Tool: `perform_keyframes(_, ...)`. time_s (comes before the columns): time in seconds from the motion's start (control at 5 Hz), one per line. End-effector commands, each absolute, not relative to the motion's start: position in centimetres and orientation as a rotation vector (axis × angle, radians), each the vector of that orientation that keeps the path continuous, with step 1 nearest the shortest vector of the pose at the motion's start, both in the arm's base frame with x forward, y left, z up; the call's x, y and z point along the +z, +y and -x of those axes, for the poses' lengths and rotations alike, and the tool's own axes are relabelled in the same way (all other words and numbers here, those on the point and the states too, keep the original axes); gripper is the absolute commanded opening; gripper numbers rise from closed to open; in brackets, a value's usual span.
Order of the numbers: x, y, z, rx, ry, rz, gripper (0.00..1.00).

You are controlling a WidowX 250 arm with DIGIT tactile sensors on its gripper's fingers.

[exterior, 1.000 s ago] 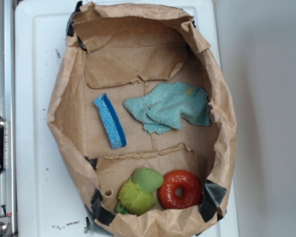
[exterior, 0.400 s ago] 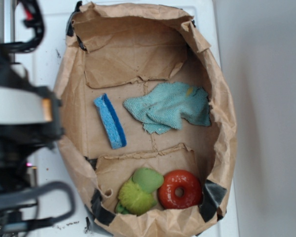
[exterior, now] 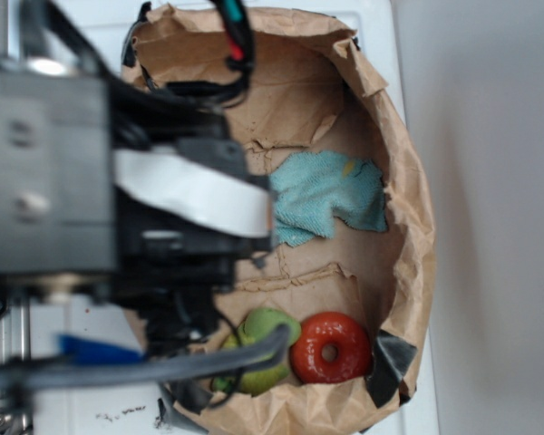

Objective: Grab the blue cloth.

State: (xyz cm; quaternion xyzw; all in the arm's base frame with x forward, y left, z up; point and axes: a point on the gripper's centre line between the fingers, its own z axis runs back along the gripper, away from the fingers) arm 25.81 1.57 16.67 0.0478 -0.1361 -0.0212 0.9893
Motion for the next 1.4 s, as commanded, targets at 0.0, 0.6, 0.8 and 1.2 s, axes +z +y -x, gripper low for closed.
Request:
perform_keyframes(0.0, 13.1, 3.7, -30.3, -0.062, -0.296, -0.104, 1.0)
perform_keyframes(0.6, 6.8, 4.1, -33.5, -0.067, -0.158, -0.132, 1.0)
perform_keyframes(0.8, 5.9, 4.2, -33.3, -0.054, -0.131, -0.109, 1.0)
perform_keyframes(1.2, 5.9, 4.1, -31.2, -0.053, -0.125, -0.146, 0.0)
